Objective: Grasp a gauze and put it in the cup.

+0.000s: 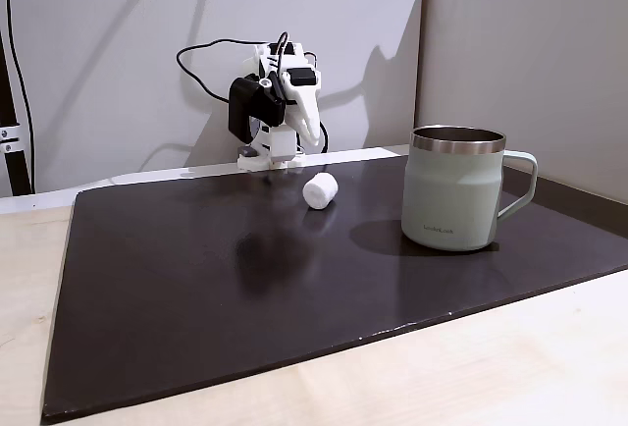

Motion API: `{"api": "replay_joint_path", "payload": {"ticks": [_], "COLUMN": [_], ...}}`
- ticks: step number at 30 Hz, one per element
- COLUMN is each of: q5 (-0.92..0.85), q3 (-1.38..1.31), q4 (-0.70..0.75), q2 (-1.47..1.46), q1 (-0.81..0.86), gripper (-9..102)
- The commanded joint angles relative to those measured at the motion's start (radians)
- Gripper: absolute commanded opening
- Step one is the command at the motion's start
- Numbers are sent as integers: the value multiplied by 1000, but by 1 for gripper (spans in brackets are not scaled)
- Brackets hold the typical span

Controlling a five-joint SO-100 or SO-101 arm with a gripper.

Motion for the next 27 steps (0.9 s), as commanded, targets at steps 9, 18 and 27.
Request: {"api": "replay_joint_path", "payload": {"ticks": [9, 18, 27], "q5": [32, 0, -181], "q3": [-14, -32, -334], "q4": [20, 46, 314], "q2": [11, 11, 11], "q1": [15, 34, 54], "gripper": [0, 0, 0]}}
